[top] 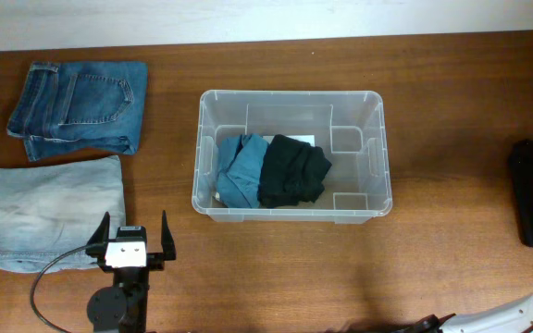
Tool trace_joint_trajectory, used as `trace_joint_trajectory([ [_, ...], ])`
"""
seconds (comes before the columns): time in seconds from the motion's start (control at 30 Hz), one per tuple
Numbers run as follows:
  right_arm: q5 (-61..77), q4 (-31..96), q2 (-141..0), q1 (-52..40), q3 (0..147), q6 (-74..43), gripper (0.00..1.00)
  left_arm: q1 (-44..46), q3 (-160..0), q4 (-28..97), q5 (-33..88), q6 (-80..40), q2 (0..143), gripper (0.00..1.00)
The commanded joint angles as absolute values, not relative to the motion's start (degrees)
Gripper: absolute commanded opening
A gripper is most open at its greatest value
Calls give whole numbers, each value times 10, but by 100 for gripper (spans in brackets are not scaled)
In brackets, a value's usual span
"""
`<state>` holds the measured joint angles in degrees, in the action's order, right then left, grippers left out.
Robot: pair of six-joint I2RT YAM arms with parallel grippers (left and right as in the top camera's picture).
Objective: Pack container
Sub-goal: 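Grasp the black item at the far right with the right gripper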
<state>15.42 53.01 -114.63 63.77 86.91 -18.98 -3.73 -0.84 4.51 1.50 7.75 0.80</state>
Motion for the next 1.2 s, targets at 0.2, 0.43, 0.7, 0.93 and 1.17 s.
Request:
trace_joint_trajectory([
  [0.2, 165, 474, -1148, 637, 807, -185, 98, -35, -5, 46, 13, 85, 4, 99],
  [0.43, 174, 443, -1149, 630, 792, -184, 99, -35, -5, 46, 13, 85, 4, 99],
  [0.7, 159, 424, -1161, 587, 792, -184, 98, -35, -5, 46, 13, 85, 4, 99],
  [0.93, 159, 417, -1187, 582, 792, -195, 98, -35, -5, 46, 13, 85, 4, 99],
  [1.17, 159, 406, -1196, 583, 792, -213, 98, -35, -5, 46, 13, 85, 4, 99],
])
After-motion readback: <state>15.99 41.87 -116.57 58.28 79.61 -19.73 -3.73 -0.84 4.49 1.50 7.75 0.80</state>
